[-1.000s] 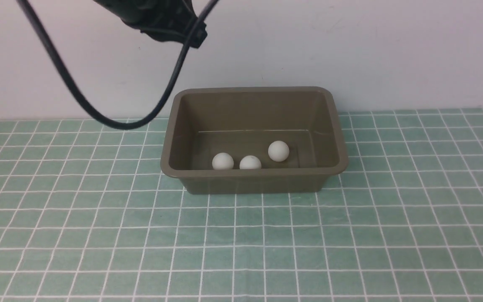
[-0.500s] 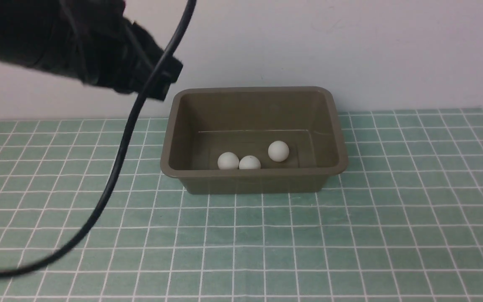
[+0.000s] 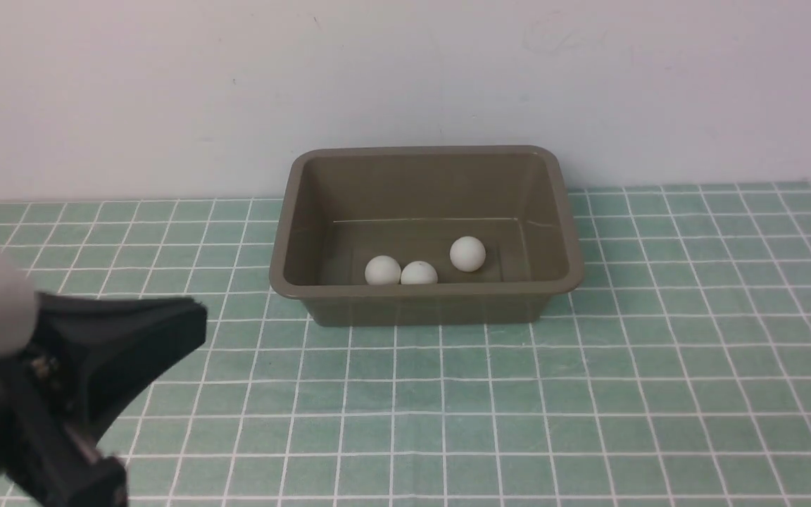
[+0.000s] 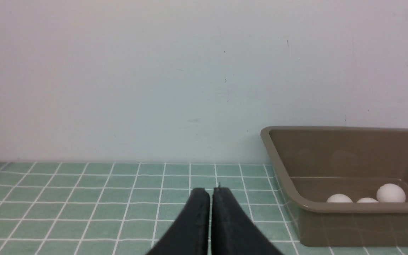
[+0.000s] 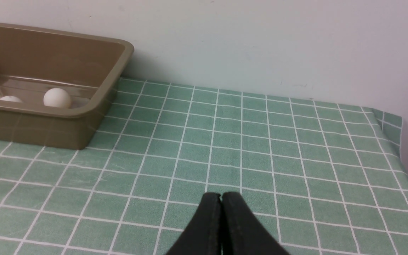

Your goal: Put the table tennis balls in the box on the green coffee tablecloth.

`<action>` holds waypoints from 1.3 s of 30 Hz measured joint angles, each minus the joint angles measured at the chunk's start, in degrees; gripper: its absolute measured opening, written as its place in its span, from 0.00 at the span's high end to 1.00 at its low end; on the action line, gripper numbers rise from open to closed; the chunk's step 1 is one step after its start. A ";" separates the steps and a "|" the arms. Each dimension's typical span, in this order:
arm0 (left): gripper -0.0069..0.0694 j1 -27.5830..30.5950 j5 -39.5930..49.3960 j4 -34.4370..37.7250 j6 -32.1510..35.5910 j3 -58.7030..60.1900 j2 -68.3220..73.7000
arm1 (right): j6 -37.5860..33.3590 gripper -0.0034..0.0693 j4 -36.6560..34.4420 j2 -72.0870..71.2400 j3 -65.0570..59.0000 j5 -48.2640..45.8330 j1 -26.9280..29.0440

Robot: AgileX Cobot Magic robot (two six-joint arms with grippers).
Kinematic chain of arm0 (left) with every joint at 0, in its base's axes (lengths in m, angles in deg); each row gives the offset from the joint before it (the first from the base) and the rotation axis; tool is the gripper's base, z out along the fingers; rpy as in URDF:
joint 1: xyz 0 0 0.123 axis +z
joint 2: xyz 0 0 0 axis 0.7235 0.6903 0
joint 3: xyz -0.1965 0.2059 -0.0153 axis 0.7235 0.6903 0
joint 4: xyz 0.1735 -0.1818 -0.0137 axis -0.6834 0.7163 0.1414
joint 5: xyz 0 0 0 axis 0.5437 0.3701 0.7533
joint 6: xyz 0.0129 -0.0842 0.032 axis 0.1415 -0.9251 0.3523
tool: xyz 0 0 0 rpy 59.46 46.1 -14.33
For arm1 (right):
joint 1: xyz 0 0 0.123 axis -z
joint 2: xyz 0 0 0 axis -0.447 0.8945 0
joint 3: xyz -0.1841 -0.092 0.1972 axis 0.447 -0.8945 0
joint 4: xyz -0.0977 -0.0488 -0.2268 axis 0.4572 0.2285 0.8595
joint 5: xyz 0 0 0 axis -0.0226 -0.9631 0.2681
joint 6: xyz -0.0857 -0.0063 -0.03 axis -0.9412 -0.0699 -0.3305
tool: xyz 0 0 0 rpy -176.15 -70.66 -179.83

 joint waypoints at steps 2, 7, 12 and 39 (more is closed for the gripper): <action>0.91 0.10 -0.18 0.13 0.01 2.58 -5.15 | 0.00 0.98 0.00 0.00 0.00 0.00 0.00; 0.91 0.09 -0.04 0.31 0.01 6.17 -8.56 | 0.00 0.98 0.00 0.00 0.00 -0.13 0.00; 0.91 -0.09 0.07 1.62 0.01 7.93 -8.72 | 0.05 0.98 0.14 0.00 0.00 -0.13 0.00; 0.91 1.42 1.68 -20.61 -23.43 8.30 -8.72 | 0.05 0.98 0.14 0.00 0.00 -0.13 0.00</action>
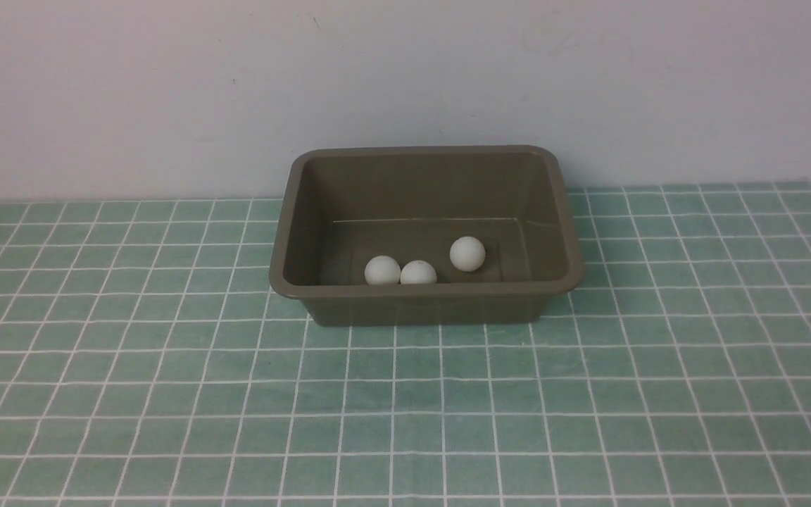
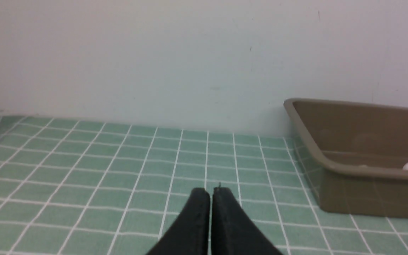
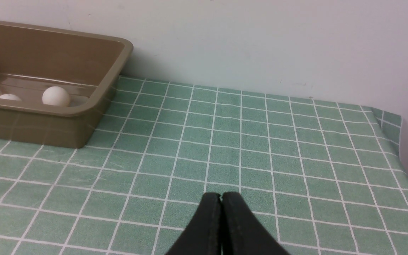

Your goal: Put the table tennis balls in the box on the green coffee tablecloth.

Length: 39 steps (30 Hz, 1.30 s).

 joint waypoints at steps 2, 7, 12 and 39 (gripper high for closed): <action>0.91 0.00 1.45 -3.87 -3.44 0.00 0.00 | 0.00 0.98 0.00 0.00 0.00 0.00 0.00; 0.91 0.00 6.99 -10.28 -10.55 0.00 0.00 | 0.00 0.98 0.00 0.00 0.00 0.00 0.00; 0.91 0.00 12.11 -12.53 -12.40 0.00 0.00 | 0.00 0.98 0.00 0.00 0.00 0.00 0.00; 0.91 0.00 14.60 -13.02 -12.78 0.00 0.00 | 0.00 0.98 0.87 0.00 0.00 0.00 0.00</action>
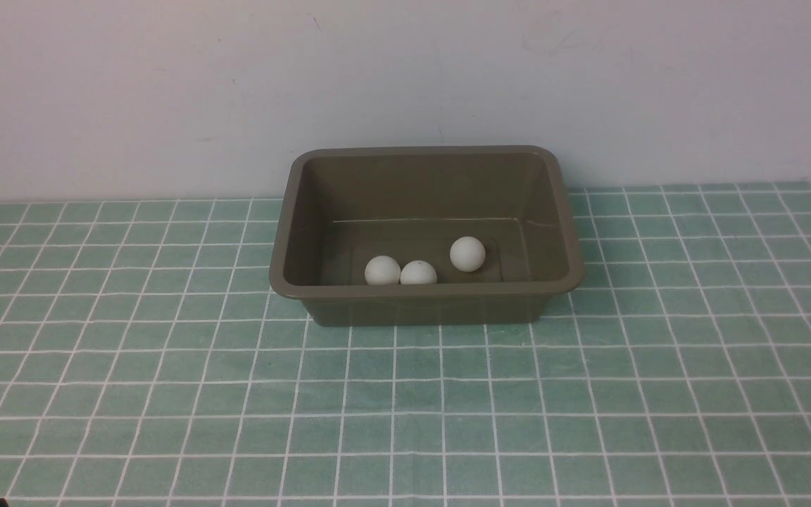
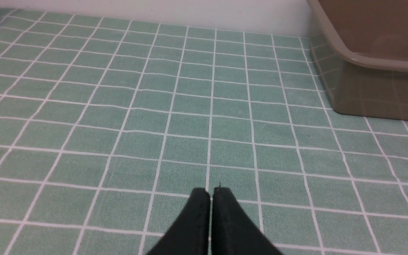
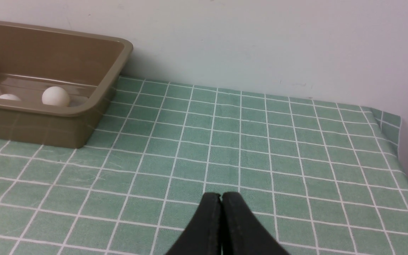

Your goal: Put the table tennis balls in the box on the green coffee tablecloth.

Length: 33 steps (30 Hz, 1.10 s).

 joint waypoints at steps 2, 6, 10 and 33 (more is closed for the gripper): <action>0.91 0.00 0.00 0.00 0.00 0.00 0.00 | 0.00 0.98 0.20 -0.10 -0.13 0.43 0.00; 0.91 0.00 0.00 0.00 0.00 0.00 0.00 | 0.63 0.98 -0.02 -1.38 -1.98 4.18 0.00; 0.91 0.00 0.00 0.00 0.00 0.00 0.00 | 1.03 0.98 -0.22 -5.40 -8.27 13.51 0.00; 0.91 0.00 0.00 -0.07 0.23 0.00 0.00 | 1.65 0.98 -4.52 -6.27 -23.58 21.48 0.00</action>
